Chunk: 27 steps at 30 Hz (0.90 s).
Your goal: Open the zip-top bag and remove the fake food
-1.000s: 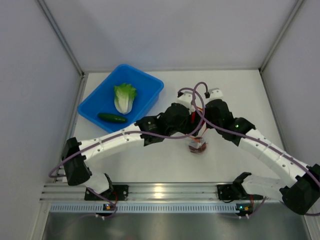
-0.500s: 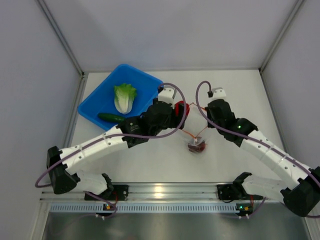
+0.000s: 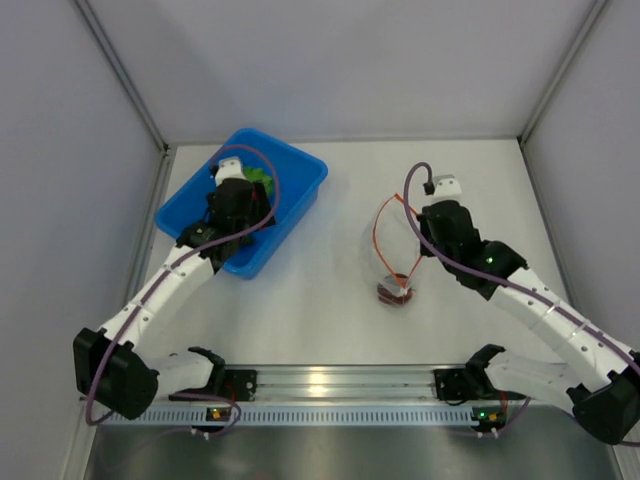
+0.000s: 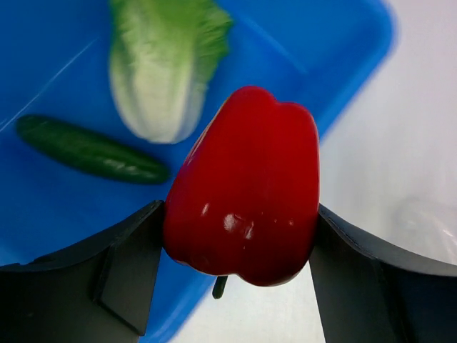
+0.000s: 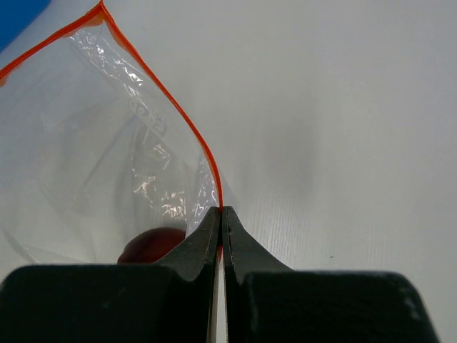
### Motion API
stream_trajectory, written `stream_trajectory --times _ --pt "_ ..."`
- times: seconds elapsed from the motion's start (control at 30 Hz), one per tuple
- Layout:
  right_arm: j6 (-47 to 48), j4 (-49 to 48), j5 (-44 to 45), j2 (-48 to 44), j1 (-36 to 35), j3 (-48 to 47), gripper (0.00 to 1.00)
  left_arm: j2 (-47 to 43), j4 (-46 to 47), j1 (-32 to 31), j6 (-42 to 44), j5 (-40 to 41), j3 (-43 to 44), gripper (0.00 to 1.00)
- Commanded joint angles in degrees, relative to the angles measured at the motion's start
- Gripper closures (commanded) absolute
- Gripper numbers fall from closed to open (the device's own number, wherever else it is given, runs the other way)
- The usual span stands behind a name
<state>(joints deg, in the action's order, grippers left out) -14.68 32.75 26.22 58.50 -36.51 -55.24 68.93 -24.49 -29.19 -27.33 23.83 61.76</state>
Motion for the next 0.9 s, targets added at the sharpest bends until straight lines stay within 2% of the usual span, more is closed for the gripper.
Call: stream_trajectory --times 0.0,0.13,0.2,0.27,0.3,0.33,0.43,0.47,0.53,0.67,0.87 --pt "-0.4 0.5 0.1 -1.8 0.9 -0.6 1.00 0.0 -1.0 9.5 -0.4 -6.2 -3.2 1.00" --pt "-0.3 -0.1 0.3 -2.6 1.0 0.3 1.00 3.0 -0.8 15.1 -0.6 -5.6 -4.5 1.00" --pt "0.0 -0.2 0.6 -3.1 1.0 0.8 1.00 5.2 -0.9 17.6 -0.9 -6.3 -4.9 0.89" --pt "0.3 -0.1 0.9 -3.6 1.0 1.1 1.00 7.6 -0.9 20.6 -1.1 -7.7 -4.9 0.74" --pt "0.3 0.1 1.0 -3.7 1.0 1.1 1.00 8.3 -0.9 21.5 -1.2 -7.9 -4.9 0.62" --pt "0.5 0.1 1.0 -3.7 1.0 1.2 1.00 9.5 -0.9 22.3 -1.4 -8.6 -4.8 0.43" --pt "0.7 0.7 1.4 -4.2 0.9 1.2 1.00 10.8 -0.9 25.0 -1.8 -9.7 -4.5 0.25" --pt "0.8 0.8 1.5 -4.6 1.0 1.3 1.00 11.1 -1.0 25.5 -1.9 -9.7 -4.5 0.14" --pt "0.8 0.9 1.1 -5.1 1.0 1.5 1.00 10.8 -0.9 25.5 -2.3 -9.8 -4.3 0.03" --pt "0.4 0.6 -0.1 -6.2 1.0 1.6 1.00 9.4 -0.9 25.5 -2.4 -11.5 -3.7 0.02" --pt "-0.3 0.0 -3.5 -5.8 1.1 0.9 1.00 7.7 -0.8 25.5 -4.3 -18.3 -1.6 0.02"
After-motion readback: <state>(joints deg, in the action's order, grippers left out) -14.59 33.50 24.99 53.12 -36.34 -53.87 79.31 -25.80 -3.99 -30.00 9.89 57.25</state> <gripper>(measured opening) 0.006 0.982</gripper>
